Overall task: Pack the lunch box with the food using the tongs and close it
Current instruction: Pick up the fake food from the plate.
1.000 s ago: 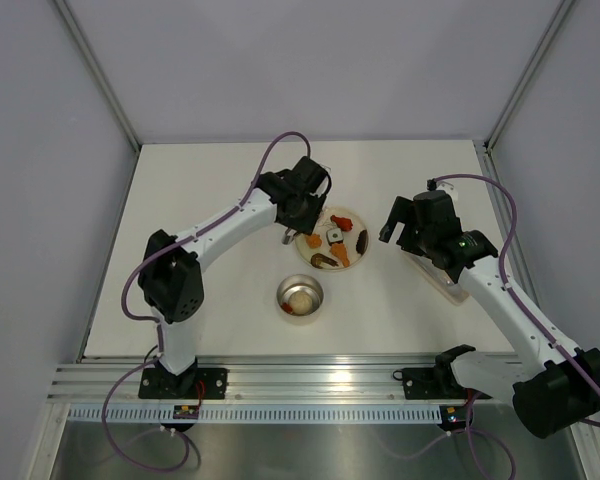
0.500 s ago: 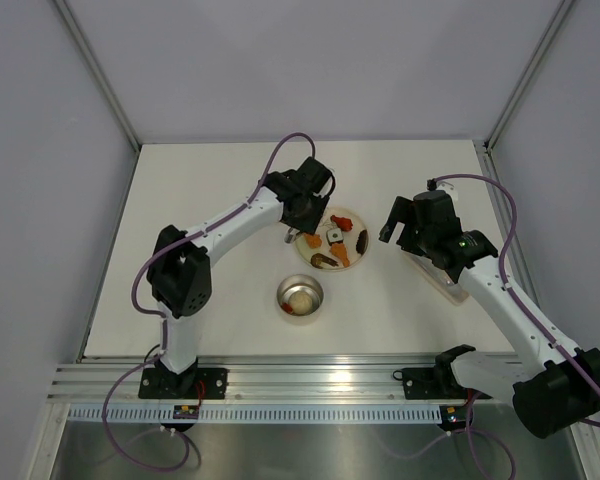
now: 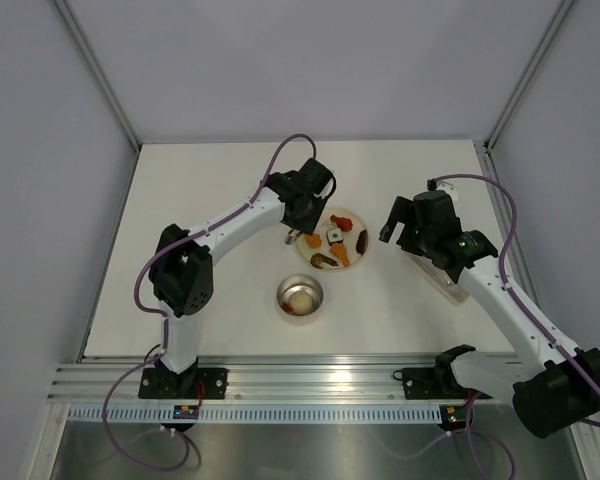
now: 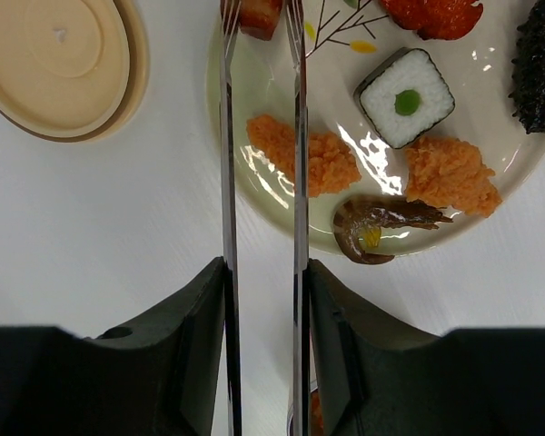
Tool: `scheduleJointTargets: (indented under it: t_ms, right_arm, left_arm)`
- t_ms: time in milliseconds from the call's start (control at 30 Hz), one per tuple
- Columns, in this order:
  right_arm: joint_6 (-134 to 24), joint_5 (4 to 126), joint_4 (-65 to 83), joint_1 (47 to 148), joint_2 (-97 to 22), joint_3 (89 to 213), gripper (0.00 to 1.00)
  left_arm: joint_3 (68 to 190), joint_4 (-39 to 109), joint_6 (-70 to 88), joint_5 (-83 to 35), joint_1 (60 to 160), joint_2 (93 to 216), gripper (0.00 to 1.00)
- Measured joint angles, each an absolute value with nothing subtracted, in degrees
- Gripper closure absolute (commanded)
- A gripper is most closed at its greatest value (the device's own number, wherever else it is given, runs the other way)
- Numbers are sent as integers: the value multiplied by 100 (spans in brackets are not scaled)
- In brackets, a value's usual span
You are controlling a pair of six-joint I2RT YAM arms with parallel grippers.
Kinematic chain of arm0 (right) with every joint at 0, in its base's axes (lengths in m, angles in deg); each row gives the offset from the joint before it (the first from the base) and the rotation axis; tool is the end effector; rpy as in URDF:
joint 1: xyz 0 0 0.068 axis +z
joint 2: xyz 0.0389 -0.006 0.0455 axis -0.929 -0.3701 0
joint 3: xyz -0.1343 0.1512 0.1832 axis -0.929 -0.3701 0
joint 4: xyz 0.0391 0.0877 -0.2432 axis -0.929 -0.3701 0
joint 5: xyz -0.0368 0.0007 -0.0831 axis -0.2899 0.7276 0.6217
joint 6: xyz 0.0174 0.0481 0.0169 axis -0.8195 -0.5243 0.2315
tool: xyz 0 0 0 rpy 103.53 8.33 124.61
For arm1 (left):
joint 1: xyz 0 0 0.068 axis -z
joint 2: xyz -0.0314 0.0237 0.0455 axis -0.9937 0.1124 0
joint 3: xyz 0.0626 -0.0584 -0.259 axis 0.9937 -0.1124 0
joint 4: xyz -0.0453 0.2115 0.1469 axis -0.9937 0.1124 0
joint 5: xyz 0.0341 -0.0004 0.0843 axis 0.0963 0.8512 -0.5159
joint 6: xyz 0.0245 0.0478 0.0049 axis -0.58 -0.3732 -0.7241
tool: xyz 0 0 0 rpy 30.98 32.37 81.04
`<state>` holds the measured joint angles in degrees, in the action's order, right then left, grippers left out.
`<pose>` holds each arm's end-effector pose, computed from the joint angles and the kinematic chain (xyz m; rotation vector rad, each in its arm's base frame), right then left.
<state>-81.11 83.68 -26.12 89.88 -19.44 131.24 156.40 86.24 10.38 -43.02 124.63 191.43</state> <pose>0.2184 0.0792 0.3037 0.3219 2.2930 0.2669 0.3241 -0.2738 0.2634 0.5812 2.5632 -0.0739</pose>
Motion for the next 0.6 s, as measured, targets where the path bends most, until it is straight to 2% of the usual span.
scheduleJointTargets:
  t_ms: [133,167,300,600]
  right_arm:
    - [-8111,8366,-2612,8988,-1944,13124,1]
    - [-8111,8366,-2612,8988,-1944,13124,0]
    - [-8111,8368,-2612,8988,-1944,13124,0]
    - [-8111,8366,-2612,8988,-1944,13124,1]
  left_arm:
    - [15633,8610,1036,-4300,12460,19143,69]
    - [15633,8610,1041,-4298,12460,19143,76]
    - [15627,8615,1038,-4284,12460,19141,85]
    - [15437,8759,1137,-4040,12456,18262,89]
